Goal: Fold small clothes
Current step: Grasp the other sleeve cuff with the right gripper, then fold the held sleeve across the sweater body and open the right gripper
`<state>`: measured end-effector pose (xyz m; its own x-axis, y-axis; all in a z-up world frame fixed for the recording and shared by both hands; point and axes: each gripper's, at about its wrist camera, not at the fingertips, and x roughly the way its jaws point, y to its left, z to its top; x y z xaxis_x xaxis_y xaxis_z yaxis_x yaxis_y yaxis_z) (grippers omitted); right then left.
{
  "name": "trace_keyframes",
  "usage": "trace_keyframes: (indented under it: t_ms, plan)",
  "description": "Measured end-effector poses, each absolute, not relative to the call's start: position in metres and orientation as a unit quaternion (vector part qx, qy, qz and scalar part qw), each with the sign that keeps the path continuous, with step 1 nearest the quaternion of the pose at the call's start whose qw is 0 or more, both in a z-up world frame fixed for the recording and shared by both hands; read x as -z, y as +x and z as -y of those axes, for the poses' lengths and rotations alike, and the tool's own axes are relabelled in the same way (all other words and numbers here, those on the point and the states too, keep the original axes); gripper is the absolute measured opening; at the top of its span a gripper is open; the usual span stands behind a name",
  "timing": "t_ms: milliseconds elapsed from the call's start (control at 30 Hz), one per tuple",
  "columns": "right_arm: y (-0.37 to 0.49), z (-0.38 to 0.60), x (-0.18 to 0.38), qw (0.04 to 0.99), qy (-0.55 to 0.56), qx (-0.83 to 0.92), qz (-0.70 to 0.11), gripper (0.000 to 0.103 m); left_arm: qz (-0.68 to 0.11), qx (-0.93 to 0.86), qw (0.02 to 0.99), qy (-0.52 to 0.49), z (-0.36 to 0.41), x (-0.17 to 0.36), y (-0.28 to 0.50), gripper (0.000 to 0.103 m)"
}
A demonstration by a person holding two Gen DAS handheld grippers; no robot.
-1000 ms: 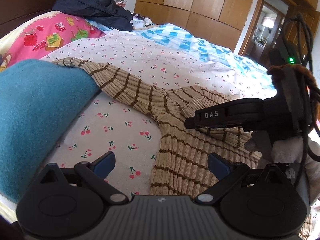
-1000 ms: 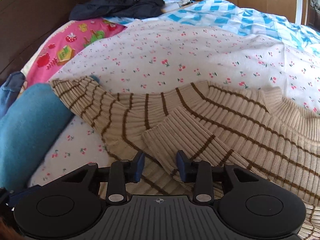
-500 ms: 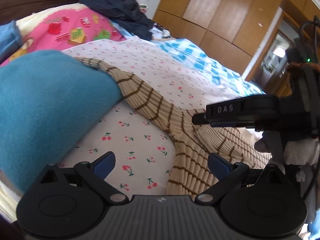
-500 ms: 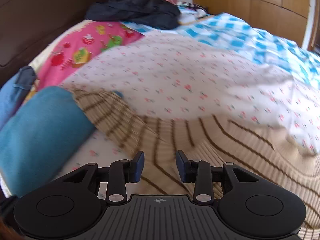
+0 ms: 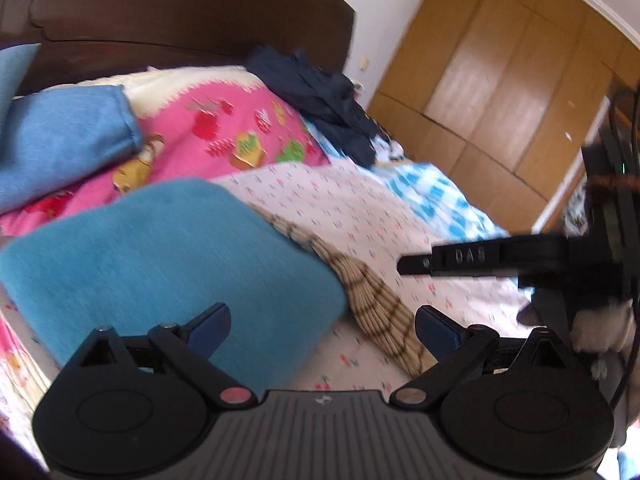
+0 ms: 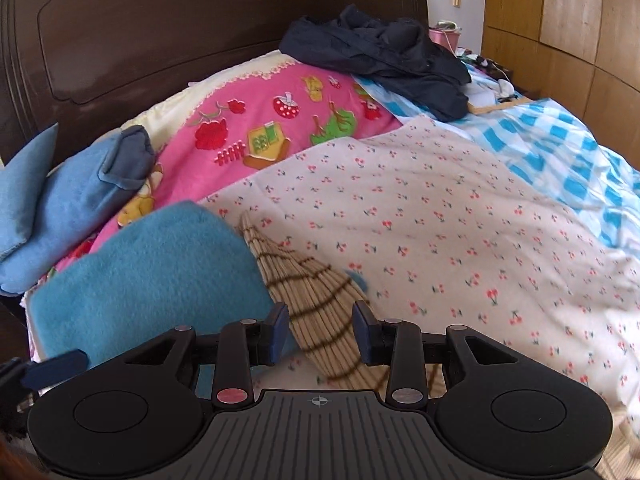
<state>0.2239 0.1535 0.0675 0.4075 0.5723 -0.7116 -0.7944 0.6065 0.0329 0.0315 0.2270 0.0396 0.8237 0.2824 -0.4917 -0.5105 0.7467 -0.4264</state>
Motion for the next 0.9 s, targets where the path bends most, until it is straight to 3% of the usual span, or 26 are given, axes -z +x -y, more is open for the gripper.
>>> trace_keyframes:
  t_ms: [533,567,667,900]
  plan:
    - [0.245,-0.289,-0.008,0.794,-0.24,-0.431,-0.355,0.038,-0.174,-0.315,0.878,-0.315,-0.285,-0.026,0.012,0.102]
    - [0.247,-0.294,-0.004,0.797,-0.246,-0.418,-0.36,0.036,-0.178,-0.315,0.877,-0.315,-0.285,-0.025,0.009,0.102]
    - [0.255,-0.292,-0.005,0.803,-0.217,-0.405,-0.379,0.007,-0.189,-0.311,0.876,-0.315,-0.284,-0.023,0.006,0.102]
    - [0.255,-0.204,-0.081,0.86,-0.096,-0.38,-0.326,0.006,-0.195,-0.275,0.894,-0.296,-0.26,-0.033,0.012,0.102]
